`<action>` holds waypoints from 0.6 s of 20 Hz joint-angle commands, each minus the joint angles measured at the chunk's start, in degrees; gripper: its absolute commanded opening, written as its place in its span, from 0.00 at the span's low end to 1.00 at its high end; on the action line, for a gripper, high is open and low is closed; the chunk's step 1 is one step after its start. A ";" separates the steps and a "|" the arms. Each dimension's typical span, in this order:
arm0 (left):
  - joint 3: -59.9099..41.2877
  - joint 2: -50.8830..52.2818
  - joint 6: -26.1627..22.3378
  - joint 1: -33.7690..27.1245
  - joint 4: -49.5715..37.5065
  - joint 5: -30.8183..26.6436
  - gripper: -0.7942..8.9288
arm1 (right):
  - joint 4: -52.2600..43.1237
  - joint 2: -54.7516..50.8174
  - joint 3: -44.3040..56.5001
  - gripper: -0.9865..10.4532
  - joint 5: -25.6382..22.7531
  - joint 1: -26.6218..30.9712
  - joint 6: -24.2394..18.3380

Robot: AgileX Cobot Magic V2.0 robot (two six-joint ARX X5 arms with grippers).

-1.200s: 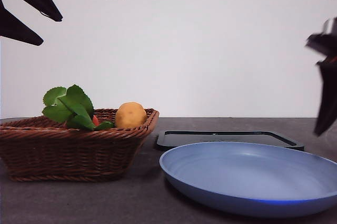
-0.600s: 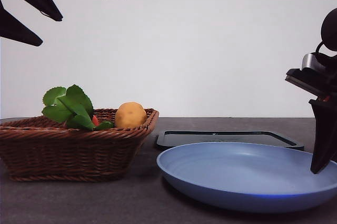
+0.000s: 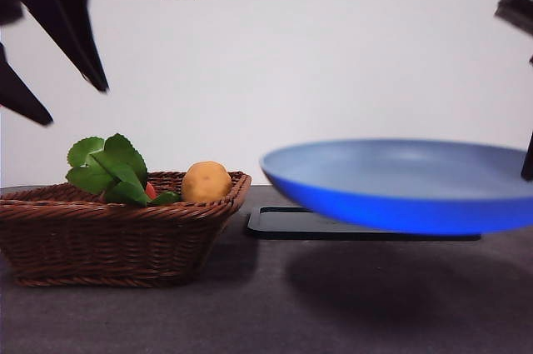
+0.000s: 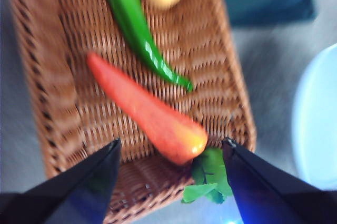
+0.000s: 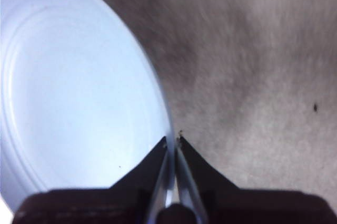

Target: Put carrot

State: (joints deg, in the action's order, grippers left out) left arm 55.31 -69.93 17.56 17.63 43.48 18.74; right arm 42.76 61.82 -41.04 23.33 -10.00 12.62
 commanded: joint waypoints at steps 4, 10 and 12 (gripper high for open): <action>9.31 -15.04 0.76 3.41 5.68 -0.74 0.43 | -0.24 -2.27 -0.74 0.09 0.15 -0.13 -0.31; 12.68 -25.09 3.23 5.70 7.37 -3.87 0.43 | -0.13 -2.27 -0.74 0.09 0.35 -0.15 -0.52; 12.68 -26.73 3.30 5.70 7.37 -3.87 0.43 | -0.15 -2.27 -0.74 0.09 0.35 -0.15 -0.66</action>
State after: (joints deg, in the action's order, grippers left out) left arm 67.11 -95.66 20.23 22.94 50.85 15.11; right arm 43.13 59.33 -41.04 23.38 -10.00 12.40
